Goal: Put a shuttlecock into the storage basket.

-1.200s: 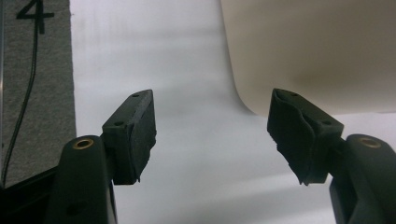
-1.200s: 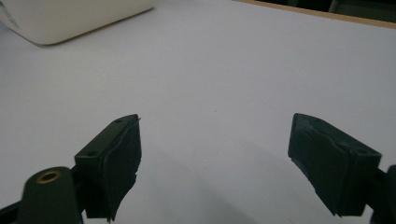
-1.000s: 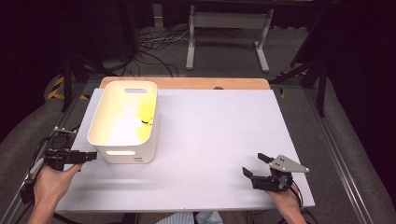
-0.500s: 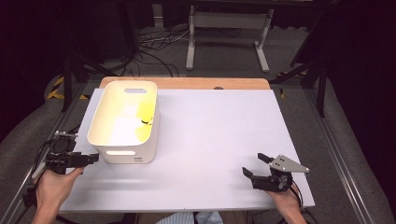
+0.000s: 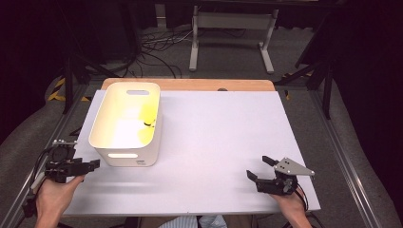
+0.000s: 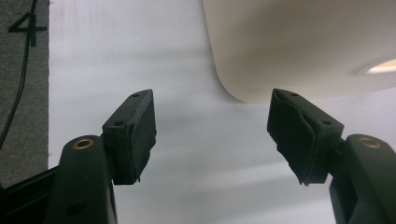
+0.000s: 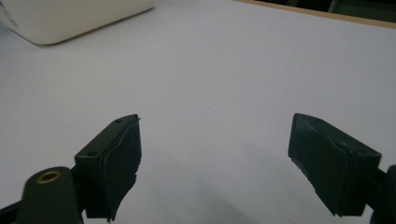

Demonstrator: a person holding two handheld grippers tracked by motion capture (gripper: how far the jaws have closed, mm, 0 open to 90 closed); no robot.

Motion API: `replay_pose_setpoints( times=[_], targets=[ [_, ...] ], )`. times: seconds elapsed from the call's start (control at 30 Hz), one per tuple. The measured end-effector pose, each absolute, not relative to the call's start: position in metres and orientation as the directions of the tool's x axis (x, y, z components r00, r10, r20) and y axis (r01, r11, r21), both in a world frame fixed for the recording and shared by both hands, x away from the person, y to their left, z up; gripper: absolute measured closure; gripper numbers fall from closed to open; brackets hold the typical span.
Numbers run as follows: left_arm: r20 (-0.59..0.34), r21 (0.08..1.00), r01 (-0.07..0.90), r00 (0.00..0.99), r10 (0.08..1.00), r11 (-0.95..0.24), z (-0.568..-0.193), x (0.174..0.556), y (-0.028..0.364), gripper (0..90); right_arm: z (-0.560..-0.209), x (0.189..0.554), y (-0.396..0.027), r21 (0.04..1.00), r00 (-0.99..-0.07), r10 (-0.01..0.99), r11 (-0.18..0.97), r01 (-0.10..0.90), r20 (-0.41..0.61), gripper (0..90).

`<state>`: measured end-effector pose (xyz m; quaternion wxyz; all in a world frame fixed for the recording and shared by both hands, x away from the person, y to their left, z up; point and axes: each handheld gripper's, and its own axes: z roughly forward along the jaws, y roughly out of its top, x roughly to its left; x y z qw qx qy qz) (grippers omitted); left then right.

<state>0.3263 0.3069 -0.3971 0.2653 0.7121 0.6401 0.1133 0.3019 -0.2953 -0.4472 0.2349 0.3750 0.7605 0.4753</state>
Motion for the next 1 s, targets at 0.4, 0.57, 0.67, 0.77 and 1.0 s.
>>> replay_pose_setpoints(
  times=[0.4, 0.57, 0.67, 0.77, 1.0],
  targets=[
    [-0.182, 0.550, 0.833, 0.181, 0.966, -0.053, -0.400, 0.322, 0.297, 33.4, -0.447, 0.302, -0.296, 0.901, -0.610, 0.793, 0.265, 0.342, -0.002, 17.8],
    [-0.183, 0.554, 0.830, 0.186, 0.965, -0.055, -0.402, 0.321, 0.294, 33.3, -0.447, 0.302, -0.296, 0.901, -0.610, 0.792, 0.266, 0.342, -0.002, 17.8],
    [-0.180, 0.557, 0.828, 0.192, 0.965, -0.062, -0.405, 0.321, 0.292, 33.3, -0.447, 0.302, -0.296, 0.901, -0.610, 0.792, 0.265, 0.343, -0.002, 17.8],
    [-0.183, 0.558, 0.828, 0.190, 0.965, -0.057, -0.406, 0.320, 0.291, 33.3, -0.447, 0.302, -0.296, 0.901, -0.610, 0.792, 0.266, 0.342, -0.002, 17.8],
    [-0.191, 0.563, 0.825, 0.197, 0.962, -0.057, -0.409, 0.319, 0.286, 33.3, -0.447, 0.302, -0.296, 0.901, -0.610, 0.792, 0.266, 0.342, -0.002, 17.8]
  ],
)
